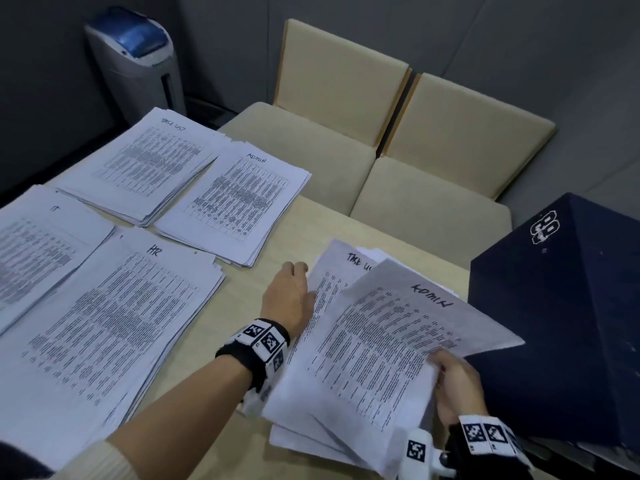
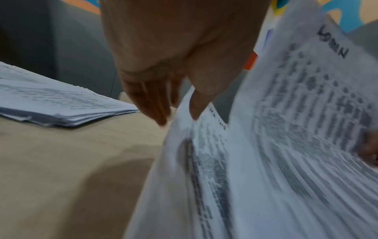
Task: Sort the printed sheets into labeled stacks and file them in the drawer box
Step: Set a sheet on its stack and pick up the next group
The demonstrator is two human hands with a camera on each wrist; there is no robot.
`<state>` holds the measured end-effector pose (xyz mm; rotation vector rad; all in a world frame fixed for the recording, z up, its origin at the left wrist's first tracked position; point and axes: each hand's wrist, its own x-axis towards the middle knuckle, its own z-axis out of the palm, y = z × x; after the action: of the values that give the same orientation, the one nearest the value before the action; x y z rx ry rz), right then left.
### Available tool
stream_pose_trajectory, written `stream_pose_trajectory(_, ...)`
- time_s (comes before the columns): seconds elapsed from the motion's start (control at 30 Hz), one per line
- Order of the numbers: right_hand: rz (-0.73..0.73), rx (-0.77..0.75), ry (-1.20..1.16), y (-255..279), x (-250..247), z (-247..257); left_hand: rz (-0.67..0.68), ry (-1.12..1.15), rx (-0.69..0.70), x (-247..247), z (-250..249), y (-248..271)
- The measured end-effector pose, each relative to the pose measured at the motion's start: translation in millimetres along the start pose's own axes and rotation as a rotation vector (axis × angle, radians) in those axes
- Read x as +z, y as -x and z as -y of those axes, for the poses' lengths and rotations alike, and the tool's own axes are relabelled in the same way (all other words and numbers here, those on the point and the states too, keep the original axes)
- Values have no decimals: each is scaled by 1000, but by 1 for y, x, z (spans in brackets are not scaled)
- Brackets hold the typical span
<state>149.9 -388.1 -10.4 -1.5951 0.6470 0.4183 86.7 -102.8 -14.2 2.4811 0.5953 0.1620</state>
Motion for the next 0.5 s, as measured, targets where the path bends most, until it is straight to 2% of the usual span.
stream_pose_trajectory(0.07,30,10,-27,-4,2,5,-54,157,-28,-2,-9,11)
stream_pose_trajectory(0.17,100,7,-60,-7,10,14,164,465,-72,-6,-27,27)
stream_pose_trajectory(0.2,135,10,-77,-8,14,17,188,535,-102,-5,-28,29)
stream_pose_trajectory(0.3,282,5,-63,-8,30,25,97,651,-230,-5,-15,27)
stream_pose_trajectory(0.37,289,-69,42,-15,41,23,2,675,-335,-18,-2,21)
stream_pose_trajectory(0.43,228,-209,303,-25,47,12,-110,677,-379,-38,15,12)
stream_pose_trajectory(0.5,228,-264,595,-29,49,-4,-150,652,-382,-69,40,0)
